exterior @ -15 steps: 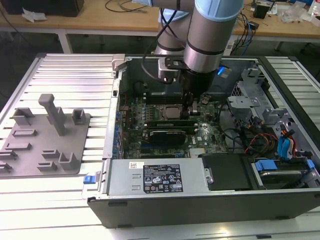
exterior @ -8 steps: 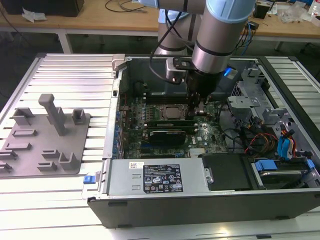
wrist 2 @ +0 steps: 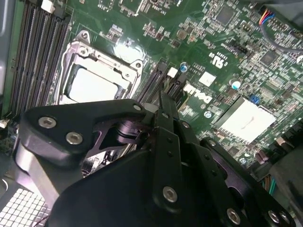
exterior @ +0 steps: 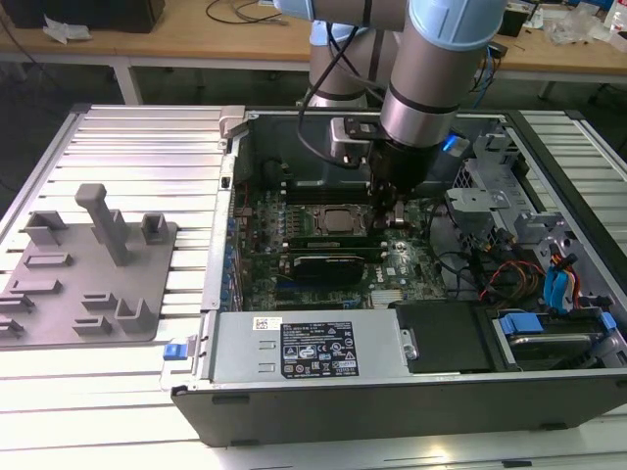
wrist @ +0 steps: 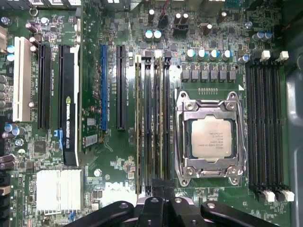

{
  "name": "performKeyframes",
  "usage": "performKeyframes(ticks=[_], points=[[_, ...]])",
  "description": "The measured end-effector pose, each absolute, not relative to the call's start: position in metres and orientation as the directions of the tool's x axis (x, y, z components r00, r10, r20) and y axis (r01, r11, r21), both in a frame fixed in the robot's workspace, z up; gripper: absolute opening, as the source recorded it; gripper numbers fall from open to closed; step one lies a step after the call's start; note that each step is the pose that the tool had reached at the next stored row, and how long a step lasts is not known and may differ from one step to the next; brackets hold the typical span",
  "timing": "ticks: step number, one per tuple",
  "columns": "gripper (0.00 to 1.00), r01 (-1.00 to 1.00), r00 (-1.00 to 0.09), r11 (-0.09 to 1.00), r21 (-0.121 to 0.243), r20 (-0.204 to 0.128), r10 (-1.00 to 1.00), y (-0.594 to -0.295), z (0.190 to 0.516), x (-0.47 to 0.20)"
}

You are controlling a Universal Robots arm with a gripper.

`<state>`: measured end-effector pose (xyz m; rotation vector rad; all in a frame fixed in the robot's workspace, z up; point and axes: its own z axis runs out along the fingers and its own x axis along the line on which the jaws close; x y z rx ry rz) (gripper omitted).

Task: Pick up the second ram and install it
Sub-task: 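Press down the second ram until it locks into place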

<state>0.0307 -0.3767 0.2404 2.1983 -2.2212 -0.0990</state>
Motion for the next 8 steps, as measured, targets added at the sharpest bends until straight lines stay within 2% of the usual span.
performKeyframes(ticks=[8], points=[[0.08,-0.998,-0.011,0.009,0.055,-0.033,-0.999,-0.3768,0.2312,0.0327]])
